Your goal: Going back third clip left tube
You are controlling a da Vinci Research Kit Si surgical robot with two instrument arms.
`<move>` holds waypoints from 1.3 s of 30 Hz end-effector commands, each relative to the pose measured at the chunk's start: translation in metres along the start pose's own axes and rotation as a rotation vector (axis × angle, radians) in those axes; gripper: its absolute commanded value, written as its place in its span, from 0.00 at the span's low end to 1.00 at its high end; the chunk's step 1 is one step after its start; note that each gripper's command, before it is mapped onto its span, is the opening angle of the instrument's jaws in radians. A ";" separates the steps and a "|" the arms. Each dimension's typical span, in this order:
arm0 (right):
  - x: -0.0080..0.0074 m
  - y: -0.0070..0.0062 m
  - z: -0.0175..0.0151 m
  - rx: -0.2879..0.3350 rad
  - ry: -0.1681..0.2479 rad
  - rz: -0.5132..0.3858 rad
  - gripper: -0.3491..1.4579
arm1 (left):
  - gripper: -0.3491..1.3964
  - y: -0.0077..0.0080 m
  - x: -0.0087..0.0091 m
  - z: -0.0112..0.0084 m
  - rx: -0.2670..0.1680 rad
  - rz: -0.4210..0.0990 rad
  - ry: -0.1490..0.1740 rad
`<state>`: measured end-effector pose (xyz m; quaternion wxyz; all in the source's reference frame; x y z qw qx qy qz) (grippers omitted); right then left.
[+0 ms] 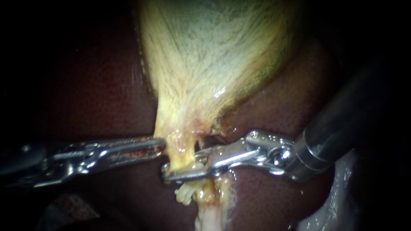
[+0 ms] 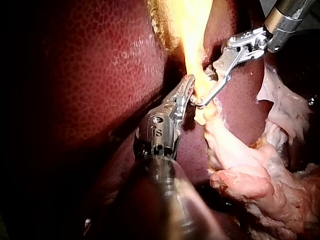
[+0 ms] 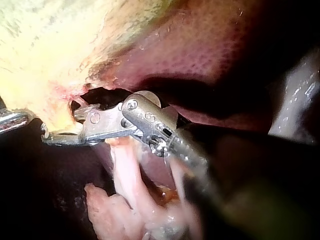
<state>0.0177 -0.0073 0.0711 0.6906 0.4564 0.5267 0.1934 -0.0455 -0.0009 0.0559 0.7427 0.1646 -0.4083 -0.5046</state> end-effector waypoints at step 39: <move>-0.0001 0.0018 -0.0024 -0.099 0.043 -0.192 0.52 | 0.01 -0.0007 0.0000 -0.0007 -0.001 -0.001 0.000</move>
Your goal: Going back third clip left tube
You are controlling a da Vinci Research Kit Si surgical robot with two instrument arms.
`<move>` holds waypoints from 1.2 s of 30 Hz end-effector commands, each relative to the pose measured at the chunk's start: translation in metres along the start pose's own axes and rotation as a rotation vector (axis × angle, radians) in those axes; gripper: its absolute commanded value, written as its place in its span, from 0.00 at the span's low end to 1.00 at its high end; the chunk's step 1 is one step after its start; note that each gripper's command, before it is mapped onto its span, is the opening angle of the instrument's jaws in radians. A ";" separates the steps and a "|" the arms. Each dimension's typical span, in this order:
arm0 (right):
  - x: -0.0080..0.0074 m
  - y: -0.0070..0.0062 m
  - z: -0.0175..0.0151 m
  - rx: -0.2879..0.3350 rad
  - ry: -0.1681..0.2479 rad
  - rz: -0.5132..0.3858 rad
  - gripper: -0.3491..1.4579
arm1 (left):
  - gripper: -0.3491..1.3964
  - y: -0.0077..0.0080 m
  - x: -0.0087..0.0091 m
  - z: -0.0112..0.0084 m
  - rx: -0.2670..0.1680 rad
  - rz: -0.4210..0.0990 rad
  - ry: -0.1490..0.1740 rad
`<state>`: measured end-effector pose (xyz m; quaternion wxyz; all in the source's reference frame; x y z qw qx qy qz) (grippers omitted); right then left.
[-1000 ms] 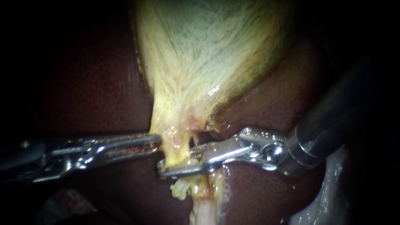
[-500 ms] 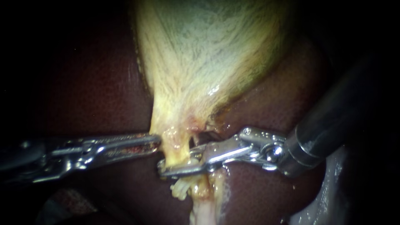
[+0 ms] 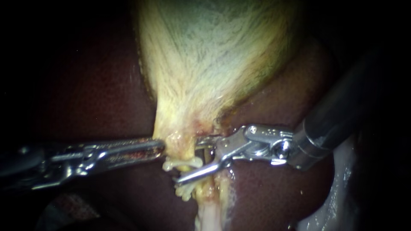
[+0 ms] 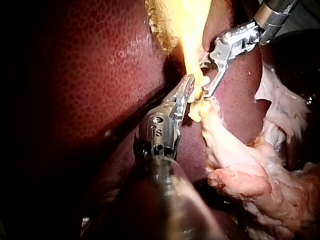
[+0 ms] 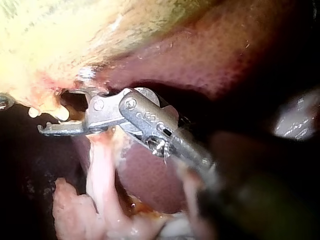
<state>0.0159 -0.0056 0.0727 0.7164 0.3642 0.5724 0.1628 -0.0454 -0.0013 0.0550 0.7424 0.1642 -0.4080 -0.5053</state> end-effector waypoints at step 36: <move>0.0007 -0.0057 -0.0135 -0.073 -0.017 -0.312 0.52 | 0.01 0.0018 0.0012 0.0042 -0.011 0.006 -0.008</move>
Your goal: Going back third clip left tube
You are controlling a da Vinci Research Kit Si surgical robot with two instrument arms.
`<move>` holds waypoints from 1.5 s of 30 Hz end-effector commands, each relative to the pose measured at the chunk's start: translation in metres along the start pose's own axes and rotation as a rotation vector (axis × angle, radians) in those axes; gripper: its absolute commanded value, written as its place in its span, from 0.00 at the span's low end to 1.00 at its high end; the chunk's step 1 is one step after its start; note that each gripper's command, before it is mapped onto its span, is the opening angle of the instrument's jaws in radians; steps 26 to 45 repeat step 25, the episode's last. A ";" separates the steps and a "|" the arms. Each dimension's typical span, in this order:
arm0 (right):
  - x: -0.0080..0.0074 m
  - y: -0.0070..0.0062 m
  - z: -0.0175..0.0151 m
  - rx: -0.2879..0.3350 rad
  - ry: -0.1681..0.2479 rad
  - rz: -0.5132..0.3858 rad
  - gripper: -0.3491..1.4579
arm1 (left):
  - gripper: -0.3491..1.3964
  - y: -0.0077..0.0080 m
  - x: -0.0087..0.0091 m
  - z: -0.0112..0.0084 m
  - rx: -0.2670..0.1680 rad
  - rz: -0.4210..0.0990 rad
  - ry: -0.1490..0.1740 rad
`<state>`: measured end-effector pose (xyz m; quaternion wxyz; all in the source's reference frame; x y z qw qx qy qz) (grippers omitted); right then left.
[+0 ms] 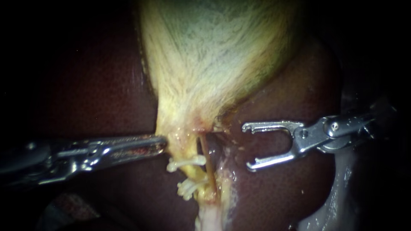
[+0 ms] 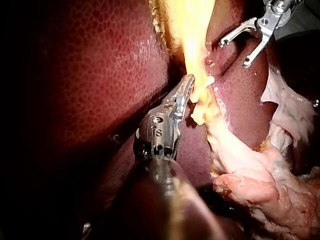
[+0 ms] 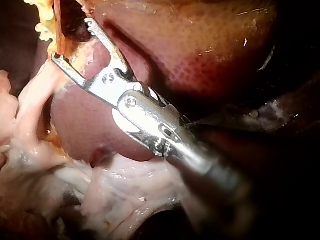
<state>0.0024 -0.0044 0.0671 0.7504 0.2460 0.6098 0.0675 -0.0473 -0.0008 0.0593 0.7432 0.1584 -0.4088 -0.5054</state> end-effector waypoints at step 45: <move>0.0001 -0.0004 0.0000 0.007 -0.001 -0.006 0.52 | 0.02 -0.0001 0.0013 0.0044 0.001 0.009 0.019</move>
